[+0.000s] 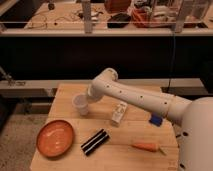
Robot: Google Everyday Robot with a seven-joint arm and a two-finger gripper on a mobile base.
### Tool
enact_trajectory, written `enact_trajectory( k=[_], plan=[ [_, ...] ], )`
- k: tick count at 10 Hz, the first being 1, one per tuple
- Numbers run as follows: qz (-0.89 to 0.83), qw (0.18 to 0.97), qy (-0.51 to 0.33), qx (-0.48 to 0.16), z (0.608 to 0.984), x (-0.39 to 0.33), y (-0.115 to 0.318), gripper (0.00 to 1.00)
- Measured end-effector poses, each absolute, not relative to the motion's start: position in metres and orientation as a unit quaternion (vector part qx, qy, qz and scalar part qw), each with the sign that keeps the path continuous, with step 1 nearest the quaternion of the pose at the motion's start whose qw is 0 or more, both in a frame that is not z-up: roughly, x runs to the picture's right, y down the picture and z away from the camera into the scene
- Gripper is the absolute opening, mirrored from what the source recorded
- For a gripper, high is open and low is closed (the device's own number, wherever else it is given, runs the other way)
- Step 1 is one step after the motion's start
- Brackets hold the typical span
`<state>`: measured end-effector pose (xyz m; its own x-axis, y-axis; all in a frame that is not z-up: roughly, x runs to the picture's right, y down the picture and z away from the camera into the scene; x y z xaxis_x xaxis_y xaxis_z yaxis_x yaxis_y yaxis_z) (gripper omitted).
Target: Pick up the ceramic cup
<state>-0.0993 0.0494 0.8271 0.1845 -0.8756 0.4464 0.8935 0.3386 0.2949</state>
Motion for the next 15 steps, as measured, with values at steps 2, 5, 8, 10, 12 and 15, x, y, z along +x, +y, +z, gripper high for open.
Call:
enact_trajectory(
  k=[2, 5, 8, 10, 12, 15],
  plan=[
    [-0.577, 0.767, -0.28, -0.017, 0.825, -0.099, 0.049, 0.12],
    [-0.58, 0.764, -0.283, -0.018, 0.824, -0.099, 0.049, 0.04],
    [-0.585, 0.759, -0.285, -0.019, 0.821, -0.1, 0.047, 0.11],
    [-0.587, 0.756, -0.288, -0.021, 0.821, -0.1, 0.047, 0.16],
    [-0.592, 0.752, -0.29, -0.022, 0.818, -0.1, 0.045, 0.08],
    [-0.599, 0.745, -0.292, -0.025, 0.815, -0.101, 0.044, 0.0]
  ],
)
